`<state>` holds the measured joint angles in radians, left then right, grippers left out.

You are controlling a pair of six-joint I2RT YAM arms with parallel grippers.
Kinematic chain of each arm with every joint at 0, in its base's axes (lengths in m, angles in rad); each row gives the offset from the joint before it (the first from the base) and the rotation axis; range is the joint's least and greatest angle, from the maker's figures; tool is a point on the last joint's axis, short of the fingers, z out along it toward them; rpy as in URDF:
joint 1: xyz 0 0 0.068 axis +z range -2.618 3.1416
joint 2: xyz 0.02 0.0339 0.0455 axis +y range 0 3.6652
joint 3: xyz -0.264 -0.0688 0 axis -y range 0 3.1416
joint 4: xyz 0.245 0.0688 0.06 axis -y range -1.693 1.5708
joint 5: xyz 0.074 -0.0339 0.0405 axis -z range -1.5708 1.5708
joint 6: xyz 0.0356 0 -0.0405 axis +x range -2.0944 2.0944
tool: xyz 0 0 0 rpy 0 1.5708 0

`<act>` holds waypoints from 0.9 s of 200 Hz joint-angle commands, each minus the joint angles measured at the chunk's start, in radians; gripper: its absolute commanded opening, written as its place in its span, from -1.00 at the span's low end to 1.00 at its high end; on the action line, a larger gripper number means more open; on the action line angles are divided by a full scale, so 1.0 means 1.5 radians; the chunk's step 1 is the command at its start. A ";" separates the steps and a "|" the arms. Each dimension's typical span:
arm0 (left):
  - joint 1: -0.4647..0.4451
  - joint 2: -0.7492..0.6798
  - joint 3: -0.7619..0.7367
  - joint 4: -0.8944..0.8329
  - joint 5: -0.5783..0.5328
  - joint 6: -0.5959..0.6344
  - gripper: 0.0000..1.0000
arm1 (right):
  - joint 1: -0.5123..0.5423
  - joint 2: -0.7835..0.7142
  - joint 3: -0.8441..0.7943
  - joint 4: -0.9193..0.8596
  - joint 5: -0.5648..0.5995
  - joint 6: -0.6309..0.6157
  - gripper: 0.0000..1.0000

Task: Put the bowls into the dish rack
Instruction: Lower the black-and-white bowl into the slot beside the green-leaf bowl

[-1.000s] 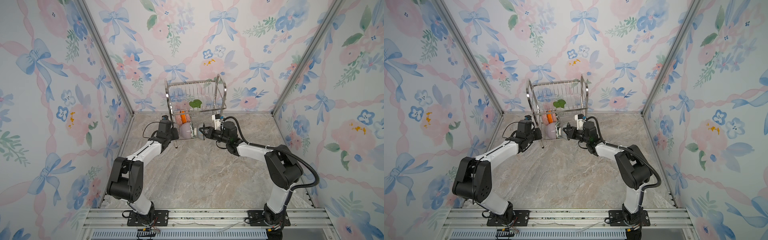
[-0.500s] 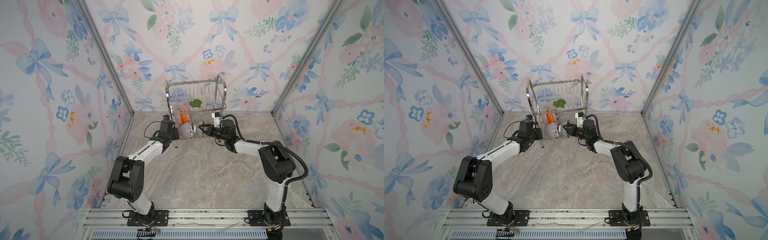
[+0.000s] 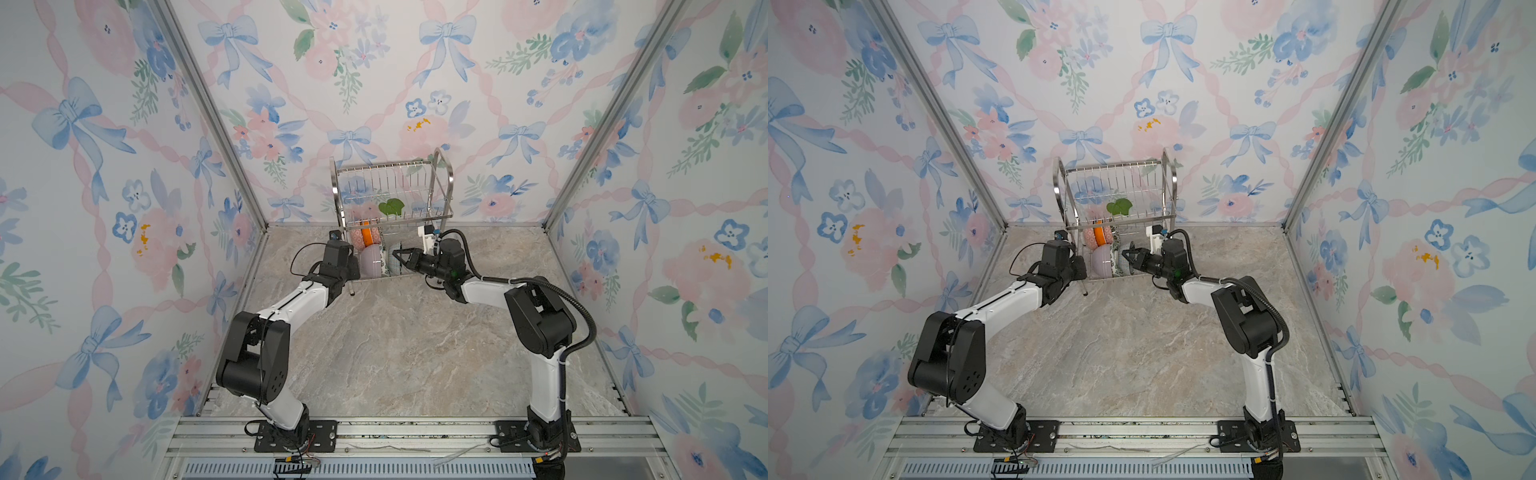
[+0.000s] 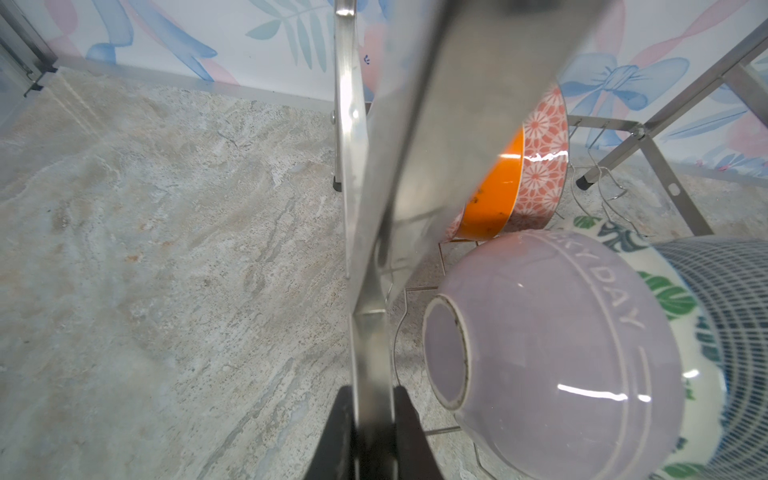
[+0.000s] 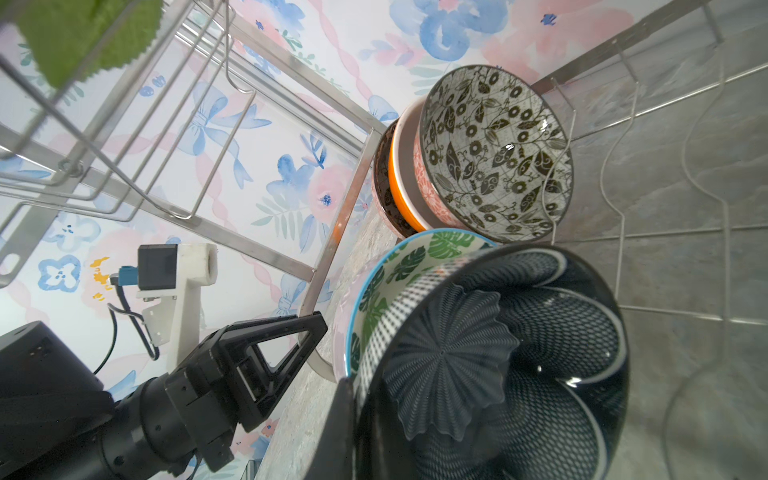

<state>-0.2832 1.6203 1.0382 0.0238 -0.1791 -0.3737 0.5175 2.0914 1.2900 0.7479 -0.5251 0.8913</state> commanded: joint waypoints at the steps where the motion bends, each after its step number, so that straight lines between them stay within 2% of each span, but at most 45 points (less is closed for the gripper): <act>1: -0.005 0.024 -0.004 -0.039 -0.002 0.046 -1.00 | 0.008 0.016 0.035 0.053 -0.022 0.003 -1.00; 98: -0.011 0.022 -0.006 -0.034 -0.009 0.060 -1.00 | 0.015 0.086 0.073 0.085 -0.076 0.036 -1.00; 180: -0.012 0.020 -0.007 -0.034 -0.012 0.063 -1.00 | 0.011 0.088 0.055 0.072 -0.074 0.022 -1.00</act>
<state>-0.2943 1.6226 1.0382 0.0273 -0.2062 -0.3584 0.5247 2.2108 1.3743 0.8497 -0.6102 0.9360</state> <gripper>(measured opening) 0.144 0.089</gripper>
